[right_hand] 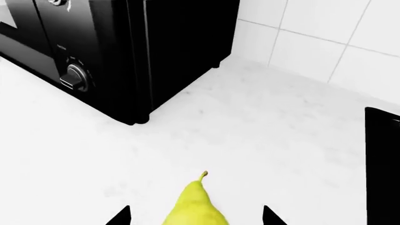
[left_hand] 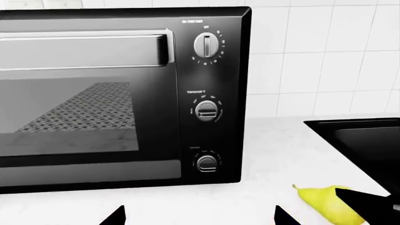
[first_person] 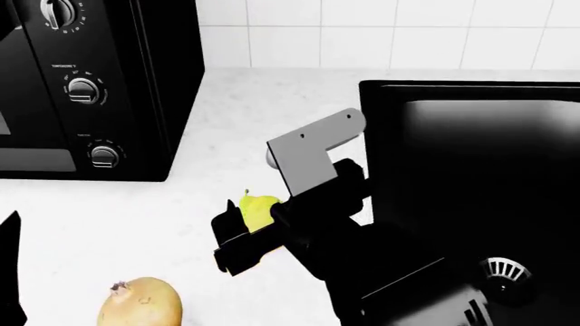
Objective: There is a mixed pile of frozen fruits and vegetables on the counter. Locate all the frozen vegetables and place the items in a bowl on the counter. Take all the frozen fruits and defrost them in a running sink.
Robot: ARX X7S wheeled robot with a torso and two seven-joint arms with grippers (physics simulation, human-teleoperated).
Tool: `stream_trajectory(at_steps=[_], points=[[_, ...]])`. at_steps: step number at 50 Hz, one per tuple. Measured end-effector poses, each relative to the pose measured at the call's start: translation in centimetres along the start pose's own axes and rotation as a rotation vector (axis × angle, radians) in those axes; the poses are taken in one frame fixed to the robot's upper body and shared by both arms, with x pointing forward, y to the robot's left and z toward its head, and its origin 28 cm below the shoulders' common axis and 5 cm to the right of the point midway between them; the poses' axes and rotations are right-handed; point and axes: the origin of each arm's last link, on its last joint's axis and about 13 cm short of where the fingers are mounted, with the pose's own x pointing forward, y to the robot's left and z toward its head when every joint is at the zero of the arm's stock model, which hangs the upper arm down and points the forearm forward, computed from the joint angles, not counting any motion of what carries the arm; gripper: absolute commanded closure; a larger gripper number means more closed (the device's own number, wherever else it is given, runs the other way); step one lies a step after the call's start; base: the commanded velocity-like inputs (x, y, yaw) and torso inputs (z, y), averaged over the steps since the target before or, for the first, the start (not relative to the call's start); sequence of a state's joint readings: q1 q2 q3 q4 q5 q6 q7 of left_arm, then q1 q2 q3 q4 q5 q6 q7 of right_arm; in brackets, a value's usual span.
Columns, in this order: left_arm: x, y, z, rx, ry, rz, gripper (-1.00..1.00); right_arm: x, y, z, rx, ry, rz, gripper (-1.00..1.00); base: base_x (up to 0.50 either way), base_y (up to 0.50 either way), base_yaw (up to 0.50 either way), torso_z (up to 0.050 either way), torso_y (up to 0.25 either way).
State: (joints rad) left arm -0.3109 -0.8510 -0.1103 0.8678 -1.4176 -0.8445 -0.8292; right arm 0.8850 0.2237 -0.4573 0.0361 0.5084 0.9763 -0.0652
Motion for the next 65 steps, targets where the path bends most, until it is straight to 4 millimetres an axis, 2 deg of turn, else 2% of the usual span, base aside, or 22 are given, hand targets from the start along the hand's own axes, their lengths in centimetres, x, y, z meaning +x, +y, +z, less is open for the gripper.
stream_trajectory(at_steps=[8, 22, 39, 40, 52, 65], points=[[-0.2, 0.1, -0.5, 0.003, 0.003, -0.003, -1.0, 0.7, -0.1, -1.0, 0.008, 0.034, 0.007, -1.0, 0.0, 0.0, 0.0, 0.0, 0.0], [-0.2, 0.0, -0.2, 0.009, 0.008, -0.007, -1.0, 2.0, -0.3, -2.8, 0.014, 0.087, 0.011, -1.0, 0.0, 0.0, 0.0, 0.0, 0.0], [-0.2, 0.0, -0.2, 0.012, 0.013, -0.008, -1.0, 3.4, -0.1, -4.1, 0.031, 0.122, 0.046, -1.0, 0.0, 0.0, 0.0, 0.0, 0.0], [-0.2, 0.0, -0.2, 0.013, 0.014, -0.008, -1.0, 3.4, 0.0, -4.1, 0.032, 0.121, 0.048, 1.0, 0.0, 0.0, 0.0, 0.0, 0.0], [0.0, -0.3, -0.3, 0.013, 0.019, -0.018, -1.0, 2.3, 0.2, -3.1, 0.04, 0.057, 0.032, 1.0, 0.0, 0.0, 0.0, 0.0, 0.0], [-0.1, -1.0, 0.7, -0.023, 0.015, -0.106, -1.0, -1.5, 0.0, 0.3, 0.039, -0.078, 0.005, 1.0, 0.0, 0.0, 0.0, 0.0, 0.0]])
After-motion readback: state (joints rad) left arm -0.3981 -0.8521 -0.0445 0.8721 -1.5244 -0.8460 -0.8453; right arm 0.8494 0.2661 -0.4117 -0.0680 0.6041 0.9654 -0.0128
